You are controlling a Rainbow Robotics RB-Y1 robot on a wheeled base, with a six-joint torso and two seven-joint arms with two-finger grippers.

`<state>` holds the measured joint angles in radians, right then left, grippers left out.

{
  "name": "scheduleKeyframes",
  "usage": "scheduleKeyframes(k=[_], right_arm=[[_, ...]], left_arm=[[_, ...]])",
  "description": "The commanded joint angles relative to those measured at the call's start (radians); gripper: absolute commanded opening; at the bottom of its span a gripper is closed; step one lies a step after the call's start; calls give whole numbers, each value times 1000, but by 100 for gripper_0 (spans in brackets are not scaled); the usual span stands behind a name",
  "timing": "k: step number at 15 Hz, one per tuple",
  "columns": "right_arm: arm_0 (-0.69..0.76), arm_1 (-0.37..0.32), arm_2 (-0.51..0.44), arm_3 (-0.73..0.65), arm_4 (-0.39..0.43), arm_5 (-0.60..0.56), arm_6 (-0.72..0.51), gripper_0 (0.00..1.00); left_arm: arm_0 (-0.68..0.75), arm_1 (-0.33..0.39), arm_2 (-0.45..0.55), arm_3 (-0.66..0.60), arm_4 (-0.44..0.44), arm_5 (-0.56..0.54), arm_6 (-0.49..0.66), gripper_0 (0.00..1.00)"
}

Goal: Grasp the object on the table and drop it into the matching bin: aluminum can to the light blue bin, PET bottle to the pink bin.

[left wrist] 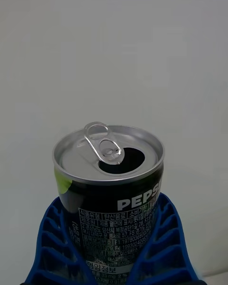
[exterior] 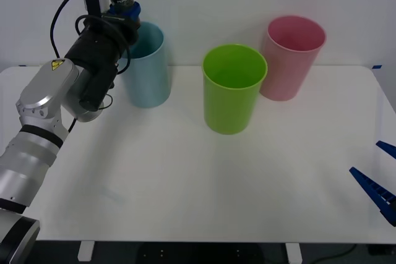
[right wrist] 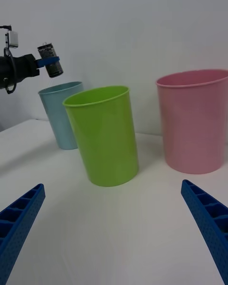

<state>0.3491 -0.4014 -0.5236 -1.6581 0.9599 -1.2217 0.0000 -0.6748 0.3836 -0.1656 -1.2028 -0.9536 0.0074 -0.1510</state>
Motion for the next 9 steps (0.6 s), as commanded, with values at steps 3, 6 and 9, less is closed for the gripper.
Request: scheduleKeyframes(k=[3, 6, 9], right_arm=[[0, 0, 0, 0, 0, 0, 0, 100], [0, 0, 0, 0, 0, 0, 0, 100], [0, 0, 0, 0, 0, 0, 0, 100]], left_arm=[[-8, 0, -2, 12, -11, -1, 1, 0], [-6, 0, -2, 14, -11, -1, 2, 0], [-6, 0, -2, 14, -11, -1, 4, 1]])
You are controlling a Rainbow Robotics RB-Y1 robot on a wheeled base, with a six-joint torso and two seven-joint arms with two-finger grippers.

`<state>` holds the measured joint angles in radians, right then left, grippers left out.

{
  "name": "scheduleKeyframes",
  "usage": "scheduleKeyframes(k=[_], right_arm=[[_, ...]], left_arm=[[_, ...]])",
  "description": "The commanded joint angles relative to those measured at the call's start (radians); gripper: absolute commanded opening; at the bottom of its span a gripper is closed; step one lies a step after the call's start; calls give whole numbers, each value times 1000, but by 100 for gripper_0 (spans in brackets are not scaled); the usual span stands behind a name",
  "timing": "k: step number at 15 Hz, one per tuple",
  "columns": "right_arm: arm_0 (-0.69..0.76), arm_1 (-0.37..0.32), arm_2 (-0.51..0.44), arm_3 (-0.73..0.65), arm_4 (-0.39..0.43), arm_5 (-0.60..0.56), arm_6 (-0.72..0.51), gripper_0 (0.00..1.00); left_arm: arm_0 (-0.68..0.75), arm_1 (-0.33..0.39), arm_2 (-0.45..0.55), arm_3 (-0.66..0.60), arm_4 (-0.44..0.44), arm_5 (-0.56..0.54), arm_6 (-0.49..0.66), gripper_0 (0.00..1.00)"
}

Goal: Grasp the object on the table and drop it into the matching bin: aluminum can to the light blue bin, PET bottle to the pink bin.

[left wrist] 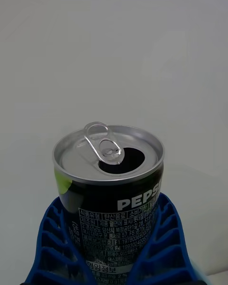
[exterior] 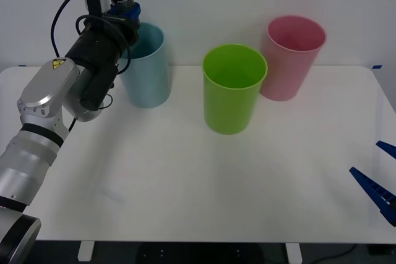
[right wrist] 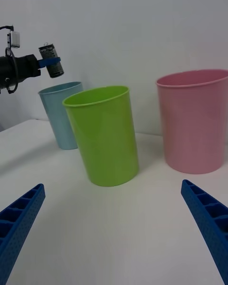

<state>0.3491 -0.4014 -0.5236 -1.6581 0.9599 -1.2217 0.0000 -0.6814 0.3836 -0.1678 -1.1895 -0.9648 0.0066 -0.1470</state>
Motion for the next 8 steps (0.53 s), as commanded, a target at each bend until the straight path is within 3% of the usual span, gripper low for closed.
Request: scheduleKeyframes(k=[1, 2, 8], right_arm=[[0, 0, 0, 0, 0, 0, 0, 100], [0, 0, 0, 0, 0, 0, 0, 100], [0, 0, 0, 0, 0, 0, 0, 100]], left_arm=[[0, 0, 1, 1, -2, -2, 1, 25], [2, 0, 1, 1, -2, -5, 0, 100], [11, 5, -1, -1, 6, -16, 1, 100]])
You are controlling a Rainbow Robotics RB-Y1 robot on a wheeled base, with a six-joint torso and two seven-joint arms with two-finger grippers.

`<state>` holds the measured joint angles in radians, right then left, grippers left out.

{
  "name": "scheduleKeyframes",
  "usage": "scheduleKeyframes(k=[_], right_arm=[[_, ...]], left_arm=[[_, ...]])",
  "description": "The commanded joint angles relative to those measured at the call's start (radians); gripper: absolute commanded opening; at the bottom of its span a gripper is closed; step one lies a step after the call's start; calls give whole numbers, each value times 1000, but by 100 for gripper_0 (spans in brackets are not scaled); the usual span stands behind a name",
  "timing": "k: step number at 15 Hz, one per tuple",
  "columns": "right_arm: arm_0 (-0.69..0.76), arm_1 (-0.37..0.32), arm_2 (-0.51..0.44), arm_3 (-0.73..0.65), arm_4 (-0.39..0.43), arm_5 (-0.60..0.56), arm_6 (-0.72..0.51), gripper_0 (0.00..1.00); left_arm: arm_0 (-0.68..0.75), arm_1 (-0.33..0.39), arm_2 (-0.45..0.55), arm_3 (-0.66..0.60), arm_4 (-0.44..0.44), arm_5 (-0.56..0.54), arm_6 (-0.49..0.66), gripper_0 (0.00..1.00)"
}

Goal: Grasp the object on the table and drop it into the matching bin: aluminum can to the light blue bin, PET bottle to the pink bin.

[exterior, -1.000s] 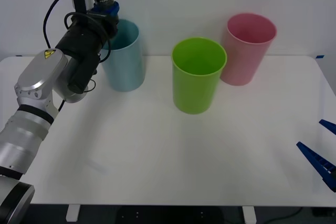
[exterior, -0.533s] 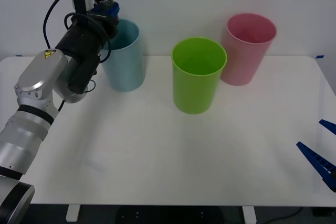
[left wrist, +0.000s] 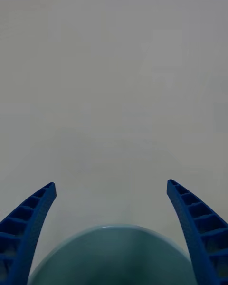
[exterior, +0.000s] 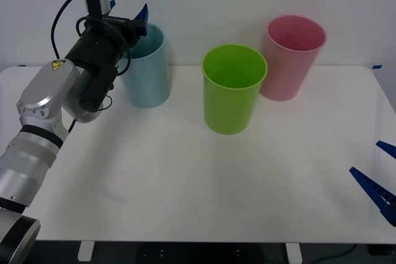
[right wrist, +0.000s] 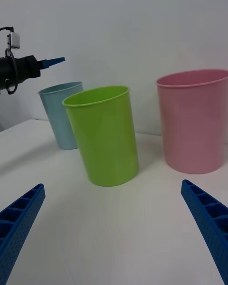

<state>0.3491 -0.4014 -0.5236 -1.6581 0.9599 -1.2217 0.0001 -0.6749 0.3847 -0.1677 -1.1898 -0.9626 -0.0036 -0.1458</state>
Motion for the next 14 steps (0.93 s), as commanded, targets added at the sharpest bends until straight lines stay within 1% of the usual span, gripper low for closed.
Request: scheduleKeyframes(k=[1, 3, 5, 10, 14], right_arm=[[0, 0, 0, 0, 0, 0, 0, 100], [0, 0, 0, 0, 0, 0, 0, 100], [0, 0, 0, 0, 0, 0, 0, 100], [0, 0, 0, 0, 0, 0, 0, 100], [0, 0, 0, 0, 0, 0, 0, 100]], left_arm=[[8, 6, -1, -1, 5, -13, 2, 100], [20, 17, -1, -7, 15, -29, 6, 100], [63, 39, -1, -62, 30, -30, 14, 100], [225, 97, 27, -241, 87, -29, 28, 100], [403, 152, 100, -409, 137, -73, 35, 100]])
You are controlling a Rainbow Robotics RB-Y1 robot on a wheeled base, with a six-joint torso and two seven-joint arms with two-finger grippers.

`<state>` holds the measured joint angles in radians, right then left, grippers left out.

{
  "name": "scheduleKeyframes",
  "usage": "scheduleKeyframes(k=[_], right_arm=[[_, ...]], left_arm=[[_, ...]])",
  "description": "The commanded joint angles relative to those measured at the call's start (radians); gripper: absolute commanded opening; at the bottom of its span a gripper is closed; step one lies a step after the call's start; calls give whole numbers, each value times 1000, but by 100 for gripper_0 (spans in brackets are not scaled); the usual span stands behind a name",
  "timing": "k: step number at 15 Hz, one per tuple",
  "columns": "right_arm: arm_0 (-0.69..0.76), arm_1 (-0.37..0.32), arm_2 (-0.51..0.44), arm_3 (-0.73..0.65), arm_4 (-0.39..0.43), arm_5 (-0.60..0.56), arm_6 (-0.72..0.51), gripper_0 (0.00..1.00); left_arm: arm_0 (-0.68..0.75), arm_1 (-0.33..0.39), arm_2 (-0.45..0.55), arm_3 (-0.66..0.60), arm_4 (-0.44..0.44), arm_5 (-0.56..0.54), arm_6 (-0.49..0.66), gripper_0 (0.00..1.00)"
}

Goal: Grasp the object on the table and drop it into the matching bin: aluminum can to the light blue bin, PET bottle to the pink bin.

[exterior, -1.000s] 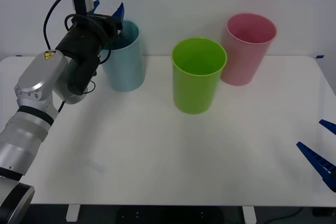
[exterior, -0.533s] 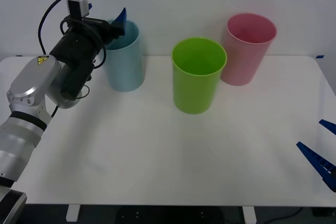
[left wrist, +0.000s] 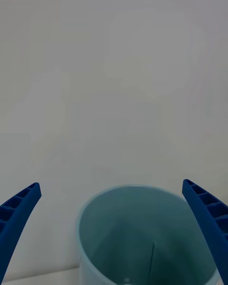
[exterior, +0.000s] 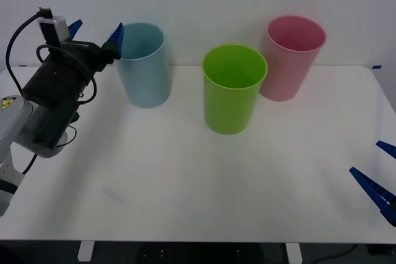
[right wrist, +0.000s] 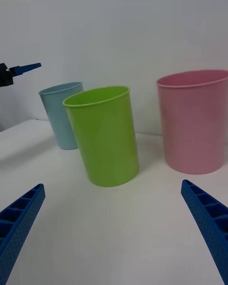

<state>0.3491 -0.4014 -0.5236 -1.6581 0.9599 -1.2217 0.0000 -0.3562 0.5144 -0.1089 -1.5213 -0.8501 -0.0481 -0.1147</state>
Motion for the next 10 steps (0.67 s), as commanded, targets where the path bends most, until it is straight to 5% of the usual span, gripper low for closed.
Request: scheduleKeyframes(k=[1, 10], right_arm=[[0, 0, 0, 0, 0, 0, 0, 100], [0, 0, 0, 0, 0, 0, 0, 100]], left_arm=[[120, 32, 61, -105, 34, -44, 7, 100], [454, 111, 333, -200, 120, -473, 64, 100]])
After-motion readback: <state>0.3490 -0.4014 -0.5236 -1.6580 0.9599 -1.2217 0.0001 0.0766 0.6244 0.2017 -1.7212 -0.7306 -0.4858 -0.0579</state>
